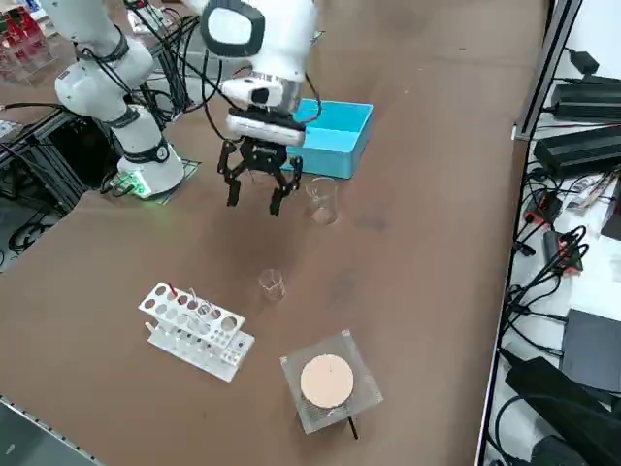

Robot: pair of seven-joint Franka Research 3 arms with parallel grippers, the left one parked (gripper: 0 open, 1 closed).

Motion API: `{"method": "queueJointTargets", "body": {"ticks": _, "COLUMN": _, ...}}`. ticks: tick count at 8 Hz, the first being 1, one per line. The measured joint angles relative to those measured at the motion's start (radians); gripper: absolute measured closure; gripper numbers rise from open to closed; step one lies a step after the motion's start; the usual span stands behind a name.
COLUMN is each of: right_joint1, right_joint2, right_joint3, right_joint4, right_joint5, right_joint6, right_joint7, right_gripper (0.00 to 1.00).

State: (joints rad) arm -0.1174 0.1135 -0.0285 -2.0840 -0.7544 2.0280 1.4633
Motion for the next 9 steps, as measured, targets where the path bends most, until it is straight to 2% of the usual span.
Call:
{"method": "queueJointTargets", "body": {"ticks": 3, "right_joint1": 0.0, "right_joint2": 0.071, "right_joint3": 0.002, "right_joint4": -0.066, "right_joint5": -0.319, "right_joint6": 0.01, "right_joint7": 0.374, "right_gripper": 0.08}}
{"method": "queueJointTargets", "body": {"ticks": 4, "right_joint1": 0.0, "right_joint2": 0.087, "right_joint3": 0.002, "right_joint4": -0.088, "right_joint5": -0.399, "right_joint6": 0.01, "right_joint7": 0.48, "right_gripper": 0.07}}
{"method": "queueJointTargets", "body": {"ticks": 6, "right_joint1": 0.003, "right_joint2": 0.114, "right_joint3": 0.003, "right_joint4": -0.12, "right_joint5": -0.504, "right_joint6": -0.01, "right_joint7": 0.658, "right_gripper": 0.1}}
{"method": "queueJointTargets", "body": {"ticks": 9, "right_joint1": 0.026, "right_joint2": 0.196, "right_joint3": 0.009, "right_joint4": -0.147, "right_joint5": -0.635, "right_joint6": -0.151, "right_joint7": 0.865, "right_gripper": 0.11}}
